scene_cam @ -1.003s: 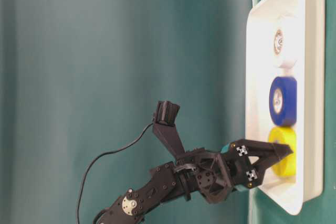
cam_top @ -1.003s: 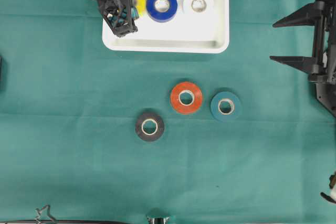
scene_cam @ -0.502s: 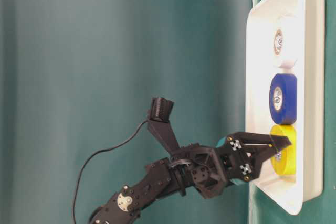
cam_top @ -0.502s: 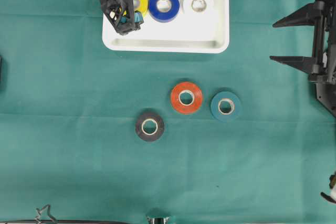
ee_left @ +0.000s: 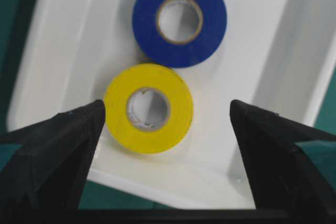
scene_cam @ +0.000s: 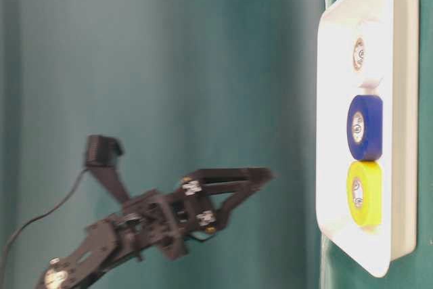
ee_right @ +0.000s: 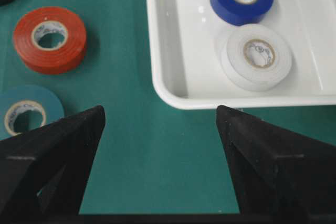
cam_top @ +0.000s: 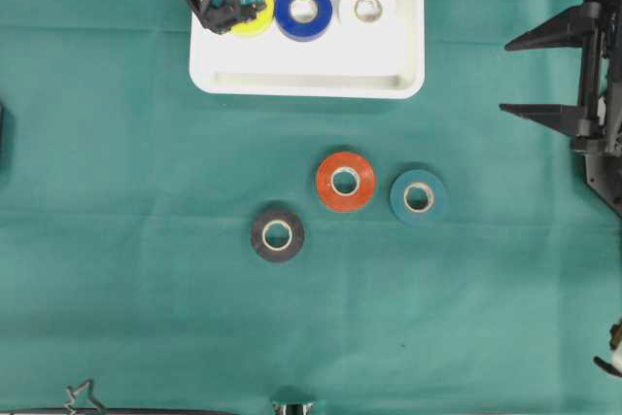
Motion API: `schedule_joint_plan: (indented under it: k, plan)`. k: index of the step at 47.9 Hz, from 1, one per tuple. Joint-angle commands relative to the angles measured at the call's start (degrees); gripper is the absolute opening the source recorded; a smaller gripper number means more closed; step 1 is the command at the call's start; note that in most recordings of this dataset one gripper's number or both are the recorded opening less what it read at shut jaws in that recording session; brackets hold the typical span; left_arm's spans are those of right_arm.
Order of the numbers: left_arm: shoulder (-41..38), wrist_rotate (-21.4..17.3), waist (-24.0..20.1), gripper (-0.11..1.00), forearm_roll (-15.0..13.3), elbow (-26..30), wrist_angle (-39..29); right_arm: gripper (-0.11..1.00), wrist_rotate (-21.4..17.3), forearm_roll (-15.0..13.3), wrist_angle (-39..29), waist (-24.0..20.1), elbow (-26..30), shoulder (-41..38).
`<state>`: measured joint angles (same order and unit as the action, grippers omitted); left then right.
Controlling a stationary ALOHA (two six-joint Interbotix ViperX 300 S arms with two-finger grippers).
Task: Pick up the tape from a random location and place it into the white case.
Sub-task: 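Open the left gripper to release the yellow tape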
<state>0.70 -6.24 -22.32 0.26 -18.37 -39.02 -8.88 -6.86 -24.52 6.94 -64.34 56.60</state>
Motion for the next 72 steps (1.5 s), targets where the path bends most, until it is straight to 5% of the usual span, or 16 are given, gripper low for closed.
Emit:
schedule_joint_plan:
  k: [1, 24, 48, 72]
  plan:
    - [3.0, 0.1, 0.4, 0.93, -0.1, 1.3, -0.3, 0.82, 0.0, -0.1, 0.2, -0.1, 0.8, -0.4]
    - [4.0, 0.4, 3.1, 0.93, -0.1, 0.7, 0.1, 0.82, 0.0, 0.0, 0.3, -0.1, 1.0, -0.4]
    - [3.8, 3.0, 16.5, 0.93, -0.2, 0.0, 2.4, 0.82, -0.1, -0.1, 0.2, -0.1, 1.1, -0.4]
    - [4.9, 3.0, 16.6, 0.93, -0.2, -0.9, 4.0, 0.82, -0.1, -0.1, 0.2, -0.1, 1.1, -0.5]
